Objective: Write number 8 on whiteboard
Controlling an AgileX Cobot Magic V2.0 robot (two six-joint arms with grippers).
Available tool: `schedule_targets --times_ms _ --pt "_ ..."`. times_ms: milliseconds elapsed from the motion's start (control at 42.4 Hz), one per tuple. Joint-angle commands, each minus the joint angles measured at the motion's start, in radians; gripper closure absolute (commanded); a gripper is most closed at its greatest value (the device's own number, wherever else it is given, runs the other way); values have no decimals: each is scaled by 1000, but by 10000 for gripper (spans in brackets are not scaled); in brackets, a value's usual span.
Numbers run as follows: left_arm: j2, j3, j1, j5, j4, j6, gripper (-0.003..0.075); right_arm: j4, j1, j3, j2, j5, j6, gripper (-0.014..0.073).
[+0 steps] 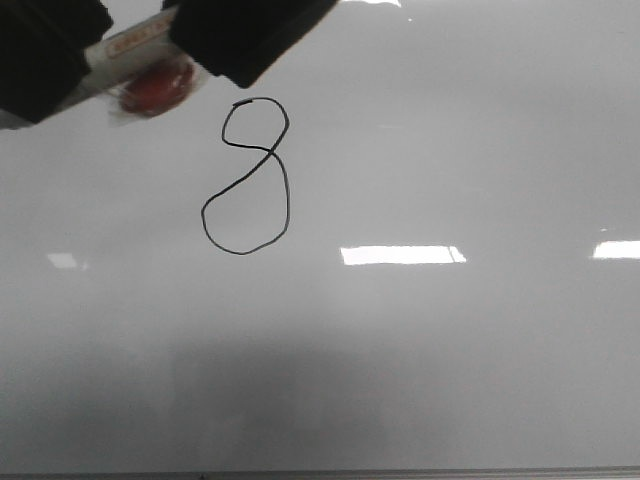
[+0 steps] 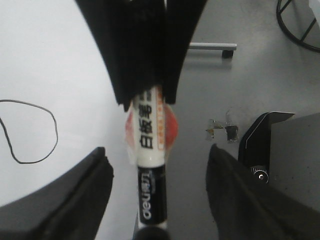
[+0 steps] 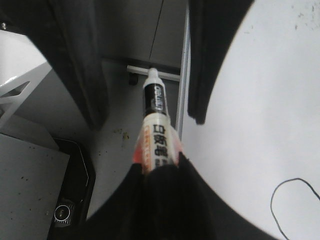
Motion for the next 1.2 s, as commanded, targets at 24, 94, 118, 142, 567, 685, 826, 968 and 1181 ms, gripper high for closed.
schedule_targets --times_ms 24,94,118,142,567,685,826,968,1181 --pt "-6 -38 -27 -57 -5 -33 363 35 28 -34 -41 -45 -14 652" --pt "-6 -38 -27 -57 -5 -33 428 35 32 -34 -41 -45 -14 652" --pt "-6 -38 -27 -57 -5 -33 447 35 33 -34 -41 -44 -14 652" --pt "-6 -38 -27 -55 -5 -33 465 35 33 -34 -41 -44 -14 652" --pt "-6 -38 -27 -31 1 -33 741 41 33 -34 -41 -78 -7 599" --pt "-6 -38 -27 -24 1 -33 741 42 33 -34 -41 -103 17 319" --pt "-4 -38 -27 -24 1 -37 741 49 33 -34 -47 -129 76 -8" --pt "17 -36 -9 -28 27 -127 741 43 0 -33 -93 -149 108 -45" --pt "61 -36 121 -58 44 -308 741 43 -148 24 -220 -132 215 106"
